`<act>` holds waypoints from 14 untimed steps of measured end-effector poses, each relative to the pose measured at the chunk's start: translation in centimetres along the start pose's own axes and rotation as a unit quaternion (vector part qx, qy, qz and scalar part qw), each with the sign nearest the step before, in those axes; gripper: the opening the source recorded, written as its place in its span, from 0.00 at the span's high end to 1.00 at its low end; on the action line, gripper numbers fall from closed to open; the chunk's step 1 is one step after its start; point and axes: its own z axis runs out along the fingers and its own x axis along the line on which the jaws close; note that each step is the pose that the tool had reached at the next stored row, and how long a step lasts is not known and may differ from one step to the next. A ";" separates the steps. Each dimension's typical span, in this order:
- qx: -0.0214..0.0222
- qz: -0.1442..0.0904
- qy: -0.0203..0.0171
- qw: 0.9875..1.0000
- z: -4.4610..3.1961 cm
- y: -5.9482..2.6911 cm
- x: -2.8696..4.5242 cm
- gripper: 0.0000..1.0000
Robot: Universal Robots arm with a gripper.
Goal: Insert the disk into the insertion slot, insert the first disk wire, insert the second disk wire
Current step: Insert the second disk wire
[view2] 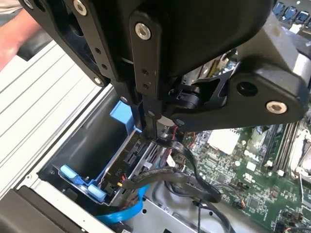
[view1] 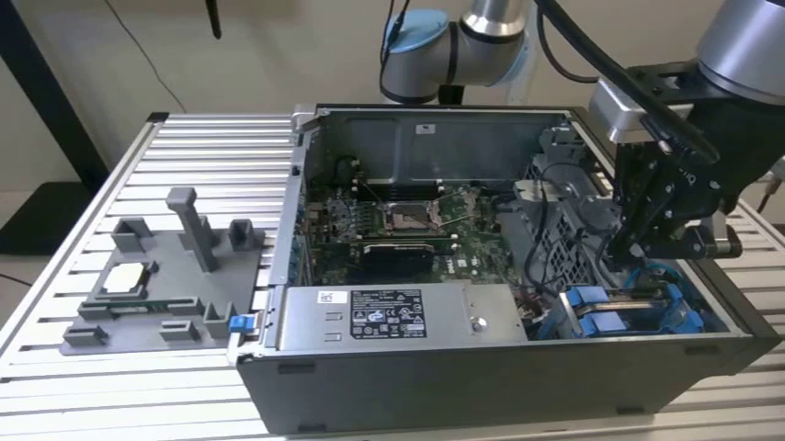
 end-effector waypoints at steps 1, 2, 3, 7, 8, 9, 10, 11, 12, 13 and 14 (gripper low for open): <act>0.000 0.000 0.001 1.000 0.13 0.00 0.04 1.00; 0.000 0.001 0.003 1.000 0.23 0.01 0.11 1.00; 0.000 0.002 0.004 1.000 0.34 0.01 0.17 1.00; 0.001 0.003 0.009 1.000 0.83 0.02 0.33 1.00; 0.001 0.003 0.010 1.000 0.95 0.02 0.34 1.00; 0.001 0.003 0.012 1.000 1.05 0.02 0.34 1.00; 0.002 0.003 0.013 1.000 1.14 0.03 0.36 1.00; 0.004 0.002 0.013 1.000 1.23 0.03 0.37 1.00; 0.007 0.002 0.014 1.000 1.30 0.03 0.37 1.00; 0.010 0.001 0.014 1.000 1.37 0.02 0.37 1.00; 0.013 0.000 0.015 1.000 1.44 0.03 0.38 1.00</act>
